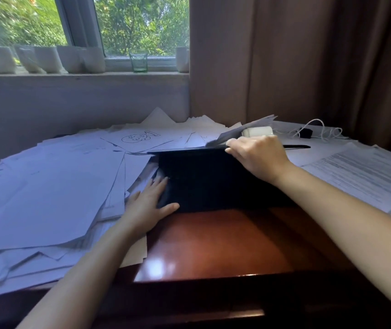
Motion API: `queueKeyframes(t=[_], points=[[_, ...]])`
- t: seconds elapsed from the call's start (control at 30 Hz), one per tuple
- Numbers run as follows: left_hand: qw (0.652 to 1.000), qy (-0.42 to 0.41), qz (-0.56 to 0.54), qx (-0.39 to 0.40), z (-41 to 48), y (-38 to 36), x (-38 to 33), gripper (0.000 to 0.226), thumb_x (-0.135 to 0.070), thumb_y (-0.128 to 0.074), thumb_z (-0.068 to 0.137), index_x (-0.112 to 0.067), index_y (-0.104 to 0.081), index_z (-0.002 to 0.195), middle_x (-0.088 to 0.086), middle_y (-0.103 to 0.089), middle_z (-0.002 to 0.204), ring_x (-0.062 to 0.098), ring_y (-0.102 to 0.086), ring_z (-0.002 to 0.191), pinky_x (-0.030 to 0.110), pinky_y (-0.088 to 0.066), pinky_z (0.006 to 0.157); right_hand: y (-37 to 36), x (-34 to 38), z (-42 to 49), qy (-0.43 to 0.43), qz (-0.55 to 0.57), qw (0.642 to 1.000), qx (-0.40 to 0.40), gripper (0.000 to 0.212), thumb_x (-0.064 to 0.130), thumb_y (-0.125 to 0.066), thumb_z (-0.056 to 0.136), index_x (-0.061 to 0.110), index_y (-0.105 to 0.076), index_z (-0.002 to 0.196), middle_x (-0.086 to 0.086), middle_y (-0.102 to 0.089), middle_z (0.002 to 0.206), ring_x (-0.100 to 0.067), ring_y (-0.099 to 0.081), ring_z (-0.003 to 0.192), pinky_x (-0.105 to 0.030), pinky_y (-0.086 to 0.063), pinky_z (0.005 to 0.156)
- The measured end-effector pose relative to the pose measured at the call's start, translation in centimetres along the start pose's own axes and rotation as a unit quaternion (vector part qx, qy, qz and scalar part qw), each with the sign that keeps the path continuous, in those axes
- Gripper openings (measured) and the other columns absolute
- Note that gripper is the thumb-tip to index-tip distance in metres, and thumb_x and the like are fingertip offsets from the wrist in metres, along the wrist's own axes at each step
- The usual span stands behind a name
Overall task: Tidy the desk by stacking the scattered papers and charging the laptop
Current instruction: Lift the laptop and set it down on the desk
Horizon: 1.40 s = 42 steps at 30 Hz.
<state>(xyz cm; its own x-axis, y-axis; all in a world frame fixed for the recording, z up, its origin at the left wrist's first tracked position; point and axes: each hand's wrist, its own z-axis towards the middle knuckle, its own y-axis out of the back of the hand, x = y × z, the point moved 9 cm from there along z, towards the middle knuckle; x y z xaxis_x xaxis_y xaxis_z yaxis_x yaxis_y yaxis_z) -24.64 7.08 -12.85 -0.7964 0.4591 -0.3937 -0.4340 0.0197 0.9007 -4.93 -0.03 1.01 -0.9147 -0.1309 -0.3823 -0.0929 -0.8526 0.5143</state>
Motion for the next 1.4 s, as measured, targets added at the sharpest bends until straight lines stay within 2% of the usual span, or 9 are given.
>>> queueKeyframes(t=[0.1, 0.23, 0.33, 0.47, 0.57, 0.67, 0.87, 1.1, 1.4], points=[[0.993, -0.030, 0.060, 0.093, 1.2, -0.4, -0.8, 0.083, -0.049, -0.055, 0.090, -0.029, -0.004, 0.153, -0.005, 0.004, 0.161, 0.011, 0.010, 0.147, 0.040, -0.002, 0.118, 0.2, -1.7, 1.8, -0.060, 0.025, 0.998, 0.011, 0.051, 0.046, -0.032, 0.096, 0.015, -0.065, 0.074, -0.002, -0.063, 0.060, -0.029, -0.061, 0.049, -0.027, -0.038, 0.044], [0.973, -0.041, 0.123, 0.192, 3.1, 0.1, -1.8, 0.103, -0.054, -0.064, 0.082, -0.027, 0.006, 0.153, -0.004, 0.008, 0.161, 0.013, 0.014, 0.147, 0.040, 0.003, 0.119, -0.8, -4.8, 4.9, -0.143, 0.041, 0.984, 0.096, 0.045, 0.055, -0.035, 0.096, 0.020, -0.064, 0.101, -0.008, -0.069, 0.096, -0.037, -0.062, 0.091, -0.034, -0.033, 0.066], [0.962, -0.015, 0.148, 0.228, 4.7, -0.5, -2.2, 0.112, -0.065, -0.065, 0.074, -0.027, 0.004, 0.153, -0.004, 0.007, 0.161, 0.013, 0.013, 0.147, 0.042, 0.004, 0.119, -1.8, -6.0, 7.0, -0.162, 0.060, 0.977, 0.122, 0.044, 0.052, -0.035, 0.097, 0.020, -0.064, 0.103, -0.009, -0.068, 0.098, -0.037, -0.059, 0.096, -0.034, -0.032, 0.069], [0.979, -0.003, 0.079, 0.190, 6.5, -2.6, -3.1, 0.109, -0.077, -0.054, 0.071, -0.029, 0.000, 0.154, -0.004, 0.007, 0.161, 0.012, 0.012, 0.147, 0.043, 0.005, 0.119, -4.4, -7.6, 9.5, -0.169, 0.086, 0.973, 0.133, 0.044, 0.048, -0.033, 0.099, 0.019, -0.065, 0.101, -0.005, -0.069, 0.096, -0.031, -0.060, 0.096, -0.036, -0.035, 0.084], [0.988, -0.025, 0.068, 0.134, 6.8, -3.2, -3.5, 0.133, -0.101, -0.025, 0.042, -0.032, -0.002, 0.153, -0.006, 0.007, 0.161, 0.007, 0.012, 0.146, 0.041, 0.005, 0.118, -6.8, -9.4, 10.9, -0.192, 0.093, 0.966, 0.144, 0.045, 0.050, -0.031, 0.099, 0.021, -0.066, 0.100, -0.003, -0.069, 0.095, -0.028, -0.060, 0.096, -0.038, -0.030, 0.093], [0.994, -0.032, 0.071, 0.077, 7.0, -2.9, -2.9, 0.144, -0.104, -0.005, 0.027, -0.035, -0.004, 0.153, -0.011, 0.007, 0.160, 0.002, 0.013, 0.144, 0.038, 0.008, 0.118, -9.4, -10.9, 12.5, -0.230, 0.096, 0.957, 0.148, 0.043, 0.053, -0.032, 0.097, 0.027, -0.066, 0.104, -0.001, -0.068, 0.102, -0.027, -0.054, 0.108, -0.038, -0.026, 0.097], [0.994, -0.024, 0.072, 0.076, 6.9, -2.9, -3.2, 0.140, -0.104, -0.008, 0.028, -0.039, -0.006, 0.152, -0.014, 0.008, 0.159, 0.000, 0.012, 0.144, 0.042, 0.007, 0.119, -15.3, -12.8, 14.0, -0.313, 0.097, 0.923, 0.202, 0.046, 0.054, -0.030, 0.097, 0.028, -0.057, 0.124, -0.003, -0.058, 0.126, -0.027, -0.038, 0.127, -0.042, -0.012, 0.114], [0.993, -0.016, 0.072, 0.088, 7.0, -3.3, -2.9, 0.127, -0.100, -0.028, 0.041, -0.042, -0.006, 0.151, -0.017, 0.009, 0.159, -0.002, 0.013, 0.144, 0.042, 0.006, 0.119, -18.8, -13.5, 14.6, -0.333, 0.089, 0.912, 0.224, 0.047, 0.053, -0.027, 0.098, 0.028, -0.053, 0.128, -0.005, -0.052, 0.132, -0.028, -0.036, 0.130, -0.042, -0.009, 0.115], [0.994, -0.021, 0.071, 0.084, 6.9, -3.2, -3.1, 0.130, -0.100, -0.010, 0.035, -0.042, -0.006, 0.151, -0.018, 0.007, 0.159, -0.001, 0.012, 0.144, 0.042, 0.004, 0.120, -17.0, -12.6, 14.0, -0.293, 0.078, 0.931, 0.203, 0.047, 0.046, -0.029, 0.100, 0.026, -0.039, 0.141, -0.006, -0.043, 0.142, -0.026, -0.031, 0.135, -0.043, -0.009, 0.116]])
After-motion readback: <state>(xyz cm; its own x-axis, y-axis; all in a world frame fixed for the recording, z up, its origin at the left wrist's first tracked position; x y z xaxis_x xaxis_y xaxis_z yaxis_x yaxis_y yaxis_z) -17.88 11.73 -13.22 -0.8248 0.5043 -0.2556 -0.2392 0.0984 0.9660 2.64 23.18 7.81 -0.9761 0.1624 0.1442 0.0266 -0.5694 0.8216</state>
